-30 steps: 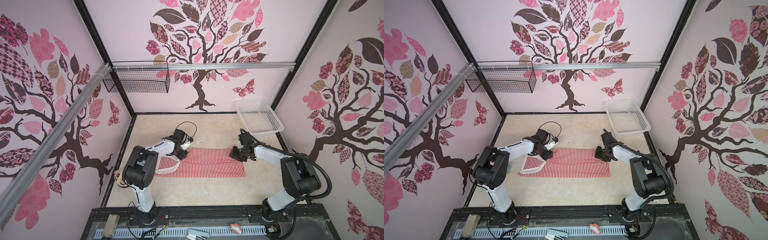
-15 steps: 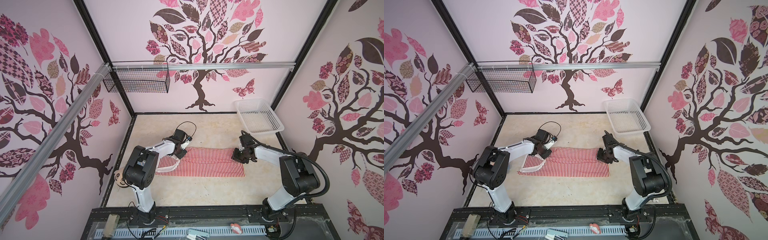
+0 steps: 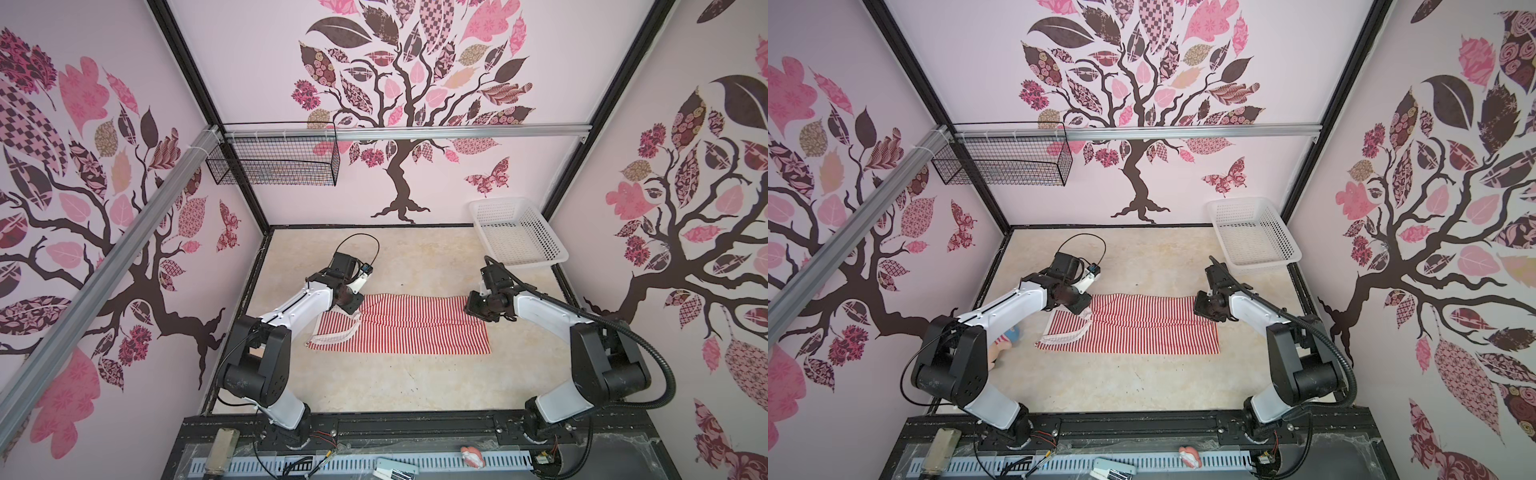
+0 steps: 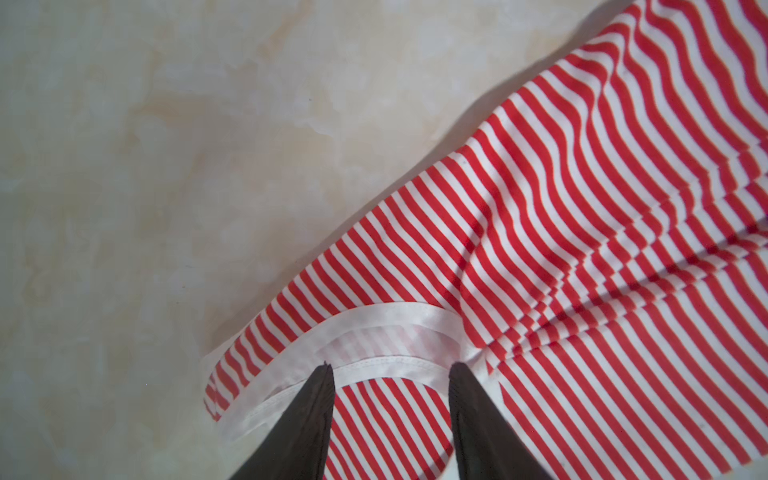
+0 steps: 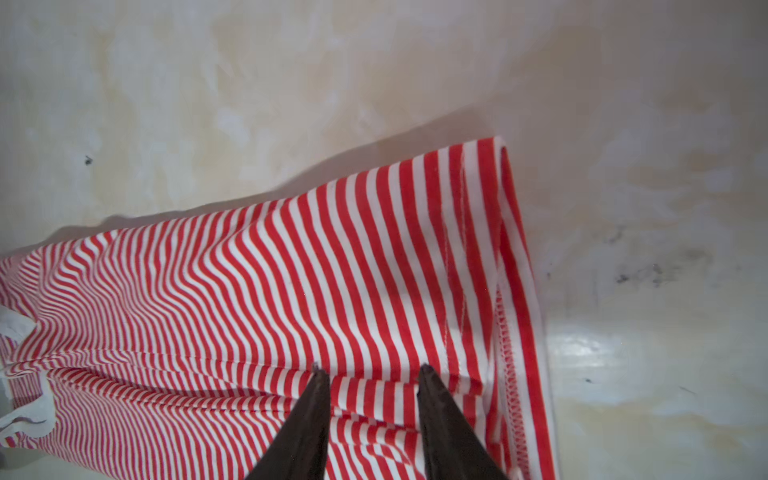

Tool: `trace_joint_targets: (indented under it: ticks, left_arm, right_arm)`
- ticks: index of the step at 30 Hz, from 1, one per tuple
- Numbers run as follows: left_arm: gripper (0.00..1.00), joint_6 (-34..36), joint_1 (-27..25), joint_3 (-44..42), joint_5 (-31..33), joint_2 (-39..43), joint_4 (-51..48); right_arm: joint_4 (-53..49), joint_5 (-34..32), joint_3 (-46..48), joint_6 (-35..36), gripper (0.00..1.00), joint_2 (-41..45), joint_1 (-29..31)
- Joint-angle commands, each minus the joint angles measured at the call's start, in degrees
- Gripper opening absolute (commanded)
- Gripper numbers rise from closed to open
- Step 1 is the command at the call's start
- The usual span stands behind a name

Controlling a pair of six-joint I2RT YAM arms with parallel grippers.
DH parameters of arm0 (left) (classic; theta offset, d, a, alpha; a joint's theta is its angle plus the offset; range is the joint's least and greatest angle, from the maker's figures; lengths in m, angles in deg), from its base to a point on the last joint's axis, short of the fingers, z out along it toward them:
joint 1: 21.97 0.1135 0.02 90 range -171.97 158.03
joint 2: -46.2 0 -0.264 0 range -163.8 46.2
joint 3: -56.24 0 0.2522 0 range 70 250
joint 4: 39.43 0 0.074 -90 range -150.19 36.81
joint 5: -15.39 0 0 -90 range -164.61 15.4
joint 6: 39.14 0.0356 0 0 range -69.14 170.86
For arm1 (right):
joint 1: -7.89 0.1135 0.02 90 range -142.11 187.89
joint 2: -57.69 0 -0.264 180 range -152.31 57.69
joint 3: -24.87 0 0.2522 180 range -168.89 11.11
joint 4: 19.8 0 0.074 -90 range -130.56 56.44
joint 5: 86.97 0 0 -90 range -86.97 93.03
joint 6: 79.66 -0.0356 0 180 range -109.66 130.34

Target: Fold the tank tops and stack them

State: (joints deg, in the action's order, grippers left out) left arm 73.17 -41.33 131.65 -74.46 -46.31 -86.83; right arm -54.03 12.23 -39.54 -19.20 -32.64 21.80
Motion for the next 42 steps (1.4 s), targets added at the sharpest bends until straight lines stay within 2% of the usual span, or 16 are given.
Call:
trace_joint_targets:
  ticks: [1, 4, 13, 19, 26, 34, 42]
  left_arm:
    - [0.49, -0.87, -0.42, -1.44, -4.26, -1.12, -2.32]
    - [0.49, -1.31, -0.51, -2.04, -5.83, -2.53, -1.84]
    - [0.49, -0.96, -0.51, -1.96, -3.3, -7.24, -0.05]
    - [0.49, -0.29, -0.51, 1.49, -2.62, -11.58, -2.44]
    - [0.48, 2.01, 0.43, 6.77, 1.62, -18.35, -4.85]
    - [0.47, 2.99, 0.9, 18.38, 4.01, -24.84, -9.16]
    - [0.47, 3.98, 0.81, 35.65, 6.84, -36.83, -14.52]
  right_arm:
    - [0.46, 0.09, -2.54, 0.57, 0.39, -3.62, 0.06]
    - [1.03, 0.21, -3.79, 0.62, 0.39, -6.0, 0.06]
    - [0.25, -1.03, -2.17, 0.27, 0.38, -5.76, 0.06]
    - [0.43, -1.75, 1.33, 0.08, 0.38, -3.65, 0.06]
    - [-0.26, -2.26, 4.0, -0.56, 0.38, -0.82, 0.06]
    - [0.26, -0.99, 7.9, -3.12, 0.38, 3.27, 1.47]
    - [0.27, 0.39, 12.06, -6.87, 0.38, 7.96, 3.66]
